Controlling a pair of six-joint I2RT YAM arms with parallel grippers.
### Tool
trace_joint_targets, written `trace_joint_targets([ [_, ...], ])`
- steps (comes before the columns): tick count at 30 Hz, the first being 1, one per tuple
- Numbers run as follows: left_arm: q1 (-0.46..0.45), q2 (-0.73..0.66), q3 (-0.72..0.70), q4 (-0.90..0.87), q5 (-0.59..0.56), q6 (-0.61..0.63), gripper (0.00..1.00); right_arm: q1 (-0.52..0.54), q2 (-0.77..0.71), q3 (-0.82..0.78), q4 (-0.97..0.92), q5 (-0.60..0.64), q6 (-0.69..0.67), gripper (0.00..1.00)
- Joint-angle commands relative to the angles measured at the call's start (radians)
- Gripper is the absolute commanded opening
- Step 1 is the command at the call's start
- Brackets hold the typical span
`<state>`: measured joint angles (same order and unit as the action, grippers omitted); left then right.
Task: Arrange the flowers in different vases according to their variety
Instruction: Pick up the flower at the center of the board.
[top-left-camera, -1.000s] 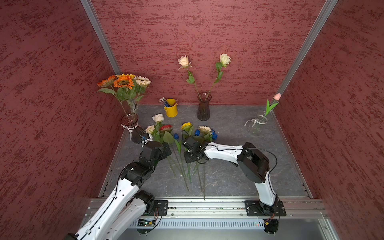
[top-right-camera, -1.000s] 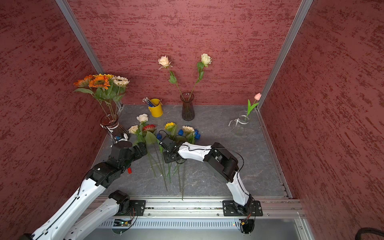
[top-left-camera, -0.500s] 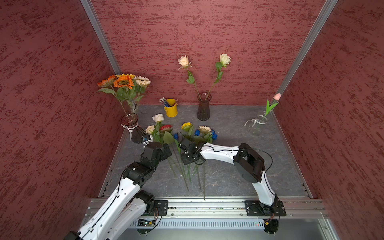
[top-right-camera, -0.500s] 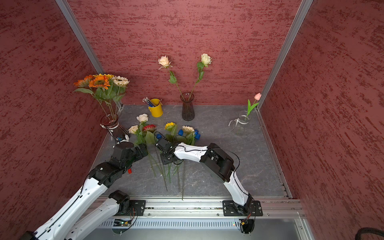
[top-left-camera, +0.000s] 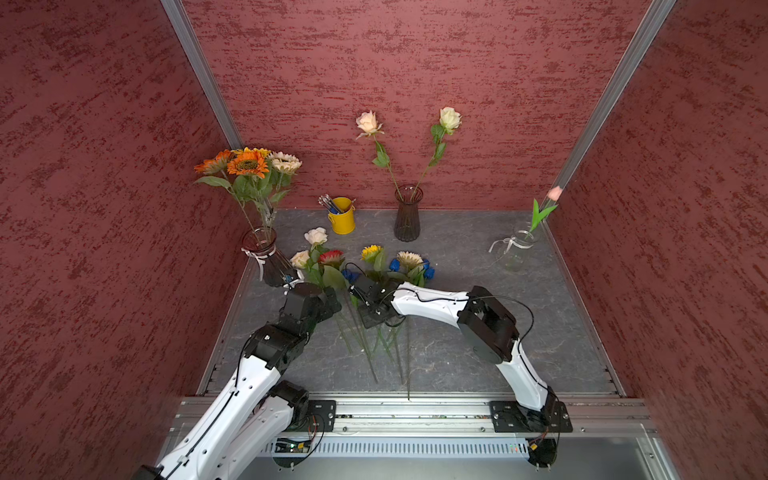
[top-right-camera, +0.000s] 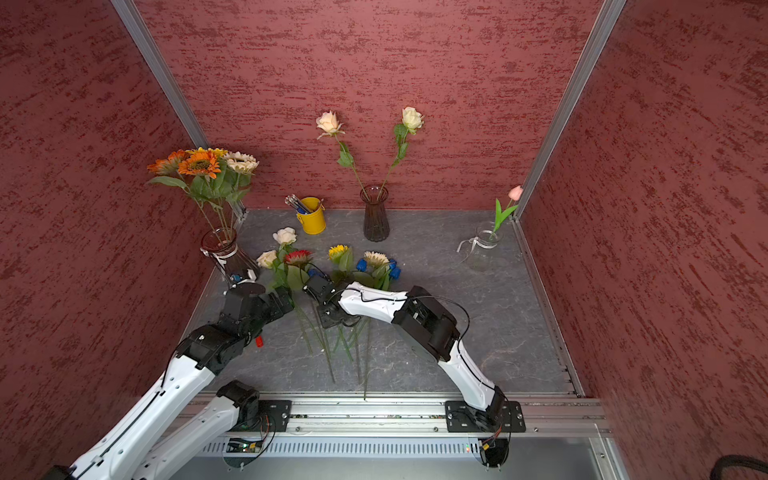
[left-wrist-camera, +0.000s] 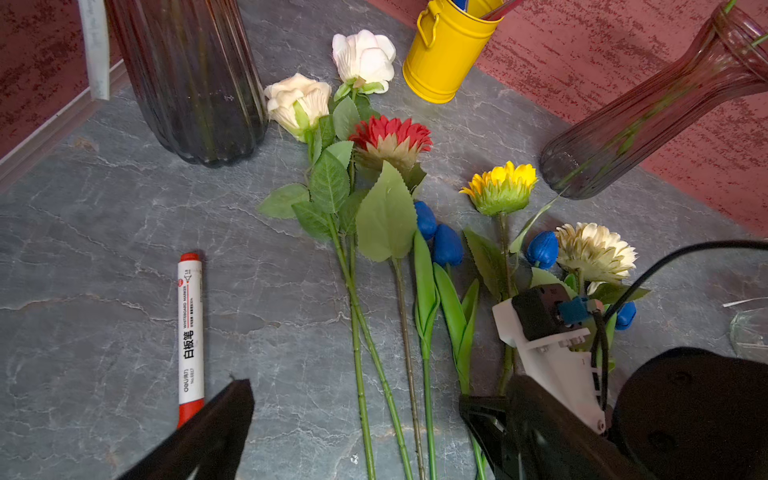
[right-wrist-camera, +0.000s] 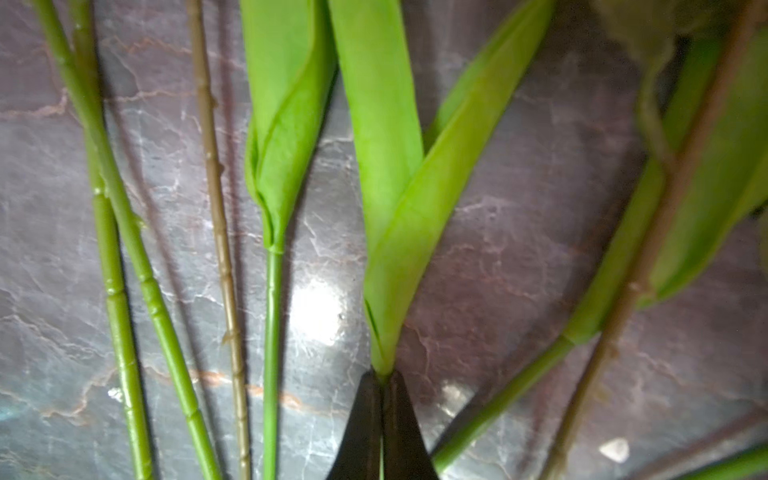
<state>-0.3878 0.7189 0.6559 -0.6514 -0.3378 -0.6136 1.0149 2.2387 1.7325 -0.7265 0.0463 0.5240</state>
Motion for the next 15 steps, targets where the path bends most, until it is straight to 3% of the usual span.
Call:
trace_joint_targets([
  [1,0.01,-0.016,-0.008,-0.004,0.011,0.009,1.0,0.013,0.02,-0.005,-0.062,-0.003,0.003,0.0],
  [8,0.013,-0.001,-0.004,-0.006,0.025,0.008,1.0,-0.009,-0.126,-0.025,-0.027,-0.048,0.05,0.0],
  [15,0.013,0.011,-0.004,-0.004,0.05,0.001,1.0,-0.112,-0.382,-0.089,-0.008,-0.029,0.033,0.0],
])
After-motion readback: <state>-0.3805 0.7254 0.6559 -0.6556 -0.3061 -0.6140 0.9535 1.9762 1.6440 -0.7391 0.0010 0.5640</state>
